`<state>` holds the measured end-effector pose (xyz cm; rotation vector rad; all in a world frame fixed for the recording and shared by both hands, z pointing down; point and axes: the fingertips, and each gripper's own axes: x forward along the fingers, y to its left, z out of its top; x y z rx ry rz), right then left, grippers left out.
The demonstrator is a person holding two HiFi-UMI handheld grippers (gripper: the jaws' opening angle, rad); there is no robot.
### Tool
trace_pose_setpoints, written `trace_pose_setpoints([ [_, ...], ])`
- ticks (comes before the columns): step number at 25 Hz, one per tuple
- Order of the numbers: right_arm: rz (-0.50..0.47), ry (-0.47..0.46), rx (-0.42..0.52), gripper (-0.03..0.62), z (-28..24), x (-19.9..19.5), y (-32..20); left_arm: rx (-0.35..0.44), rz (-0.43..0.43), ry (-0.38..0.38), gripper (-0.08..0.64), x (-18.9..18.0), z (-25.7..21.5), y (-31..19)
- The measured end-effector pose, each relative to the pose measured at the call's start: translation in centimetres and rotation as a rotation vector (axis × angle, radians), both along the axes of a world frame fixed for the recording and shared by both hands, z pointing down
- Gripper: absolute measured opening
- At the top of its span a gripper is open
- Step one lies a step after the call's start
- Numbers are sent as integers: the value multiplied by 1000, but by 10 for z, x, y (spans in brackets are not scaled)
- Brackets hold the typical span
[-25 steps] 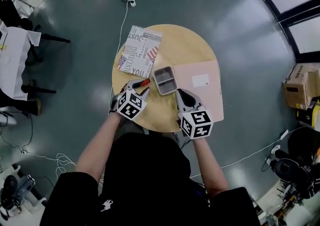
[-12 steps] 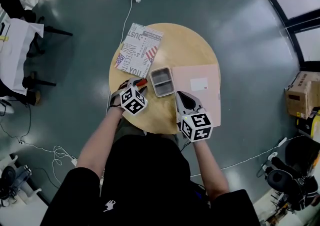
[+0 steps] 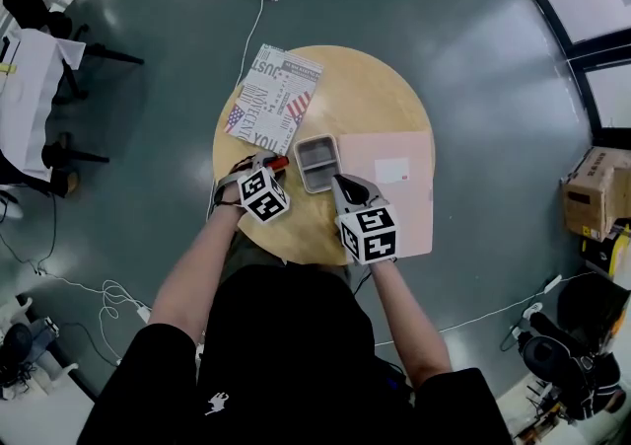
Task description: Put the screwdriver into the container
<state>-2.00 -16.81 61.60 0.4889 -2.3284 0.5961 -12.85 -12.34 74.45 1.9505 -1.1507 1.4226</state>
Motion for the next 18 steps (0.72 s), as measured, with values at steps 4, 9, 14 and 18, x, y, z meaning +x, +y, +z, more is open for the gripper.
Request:
trace_pose_setpoints([
  [4, 1, 8, -2, 2, -1, -4, -6, -24, 16, -15, 117, -5, 6, 2],
  [9, 23, -5, -2, 2, -4, -1, -9, -28, 30, -30, 103, -7, 8, 1],
  [14, 30, -26, 13, 2, -12, -1, -11, 1, 17, 6, 100, -3, -5, 6],
  [18, 34, -53, 27, 2, -20, -2, -13, 69, -22, 43, 100, 1, -28, 8],
])
